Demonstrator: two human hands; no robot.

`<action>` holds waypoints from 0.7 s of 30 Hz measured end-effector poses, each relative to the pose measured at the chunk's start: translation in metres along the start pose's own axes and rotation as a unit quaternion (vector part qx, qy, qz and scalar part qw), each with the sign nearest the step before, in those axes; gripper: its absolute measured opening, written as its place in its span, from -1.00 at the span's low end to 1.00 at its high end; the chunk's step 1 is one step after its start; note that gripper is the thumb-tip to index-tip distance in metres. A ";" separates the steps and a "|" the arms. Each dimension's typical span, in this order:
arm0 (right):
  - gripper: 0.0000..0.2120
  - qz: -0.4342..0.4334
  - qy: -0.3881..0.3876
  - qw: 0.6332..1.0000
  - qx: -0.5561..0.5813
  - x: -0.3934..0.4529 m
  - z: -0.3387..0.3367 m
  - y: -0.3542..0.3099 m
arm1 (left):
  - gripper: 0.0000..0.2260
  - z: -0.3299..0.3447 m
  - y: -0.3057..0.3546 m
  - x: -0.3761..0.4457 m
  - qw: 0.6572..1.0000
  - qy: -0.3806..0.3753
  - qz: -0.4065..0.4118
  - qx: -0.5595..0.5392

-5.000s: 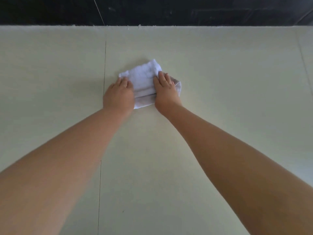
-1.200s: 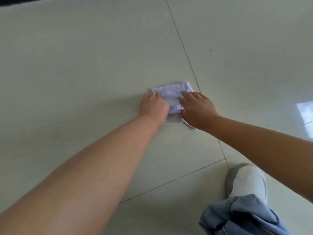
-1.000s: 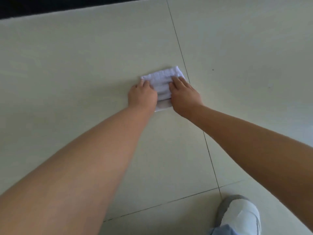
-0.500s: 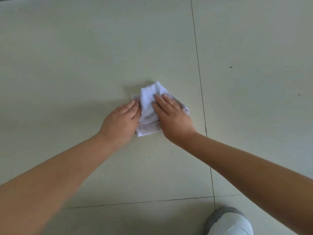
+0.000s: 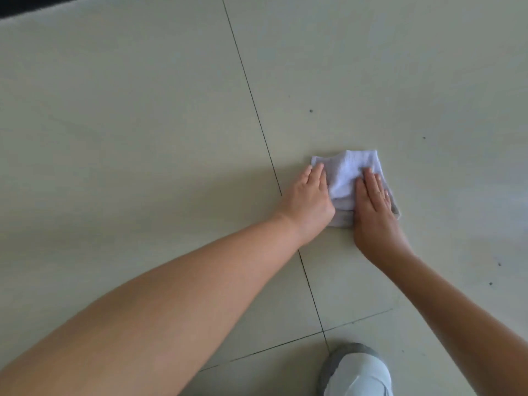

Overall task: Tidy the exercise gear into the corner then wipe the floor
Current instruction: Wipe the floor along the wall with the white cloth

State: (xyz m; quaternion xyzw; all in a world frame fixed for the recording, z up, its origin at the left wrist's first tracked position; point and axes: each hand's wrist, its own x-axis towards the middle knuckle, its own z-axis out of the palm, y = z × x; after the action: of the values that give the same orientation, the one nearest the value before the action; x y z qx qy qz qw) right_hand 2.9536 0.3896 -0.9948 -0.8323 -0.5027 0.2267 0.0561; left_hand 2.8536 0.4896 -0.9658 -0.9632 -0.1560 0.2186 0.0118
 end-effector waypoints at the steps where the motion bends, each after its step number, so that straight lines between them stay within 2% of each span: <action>1: -0.43 0.011 -0.002 1.000 0.012 0.015 -0.007 -0.003 | -0.61 0.000 -0.004 0.012 1.000 -0.021 -0.009 0.001; 2: -0.39 0.010 -0.006 1.000 0.017 0.031 -0.014 -0.007 | -0.60 -0.007 -0.013 0.020 0.998 -0.052 -0.028 -0.009; 3: -0.37 0.002 -0.005 1.000 0.008 0.046 -0.021 -0.012 | -0.60 -0.011 -0.025 0.027 0.998 -0.050 -0.047 -0.006; 6: -0.45 -0.029 -0.036 0.998 -0.042 0.093 -0.035 -0.032 | -0.60 -0.007 -0.068 0.035 0.994 0.036 -0.096 -0.025; 9: -0.43 -0.082 -0.073 0.993 -0.053 0.130 -0.039 -0.064 | -0.61 0.005 -0.104 0.025 0.986 0.033 -0.160 -0.024; 11: -0.41 -0.121 -0.090 0.987 -0.054 0.140 -0.034 -0.088 | -0.62 0.020 -0.120 0.005 0.980 0.058 -0.188 -0.013; 12: -0.41 -0.137 -0.100 0.984 -0.054 0.140 -0.031 -0.100 | -0.61 0.021 -0.125 -0.007 0.978 0.061 -0.195 -0.039; 17: -0.40 -0.203 -0.125 0.970 -0.046 0.103 -0.010 -0.125 | -0.60 0.043 -0.116 -0.064 0.981 -0.008 -0.179 -0.080; 19: -0.38 -0.221 -0.146 0.964 -0.034 0.079 -0.004 -0.121 | -0.73 0.041 -0.104 -0.082 0.969 -0.082 -0.191 -0.134; 21: -0.40 -0.229 -0.163 0.960 -0.010 0.050 0.005 -0.112 | -0.78 0.043 -0.087 -0.095 0.965 -0.107 -0.184 -0.155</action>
State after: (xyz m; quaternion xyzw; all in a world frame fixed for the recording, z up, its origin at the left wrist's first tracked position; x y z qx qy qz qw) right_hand 2.8803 0.4865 -0.9797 -0.6471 -0.6846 0.3350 0.0160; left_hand 2.7288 0.5412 -0.9571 -0.8790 -0.3628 0.2877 -0.1139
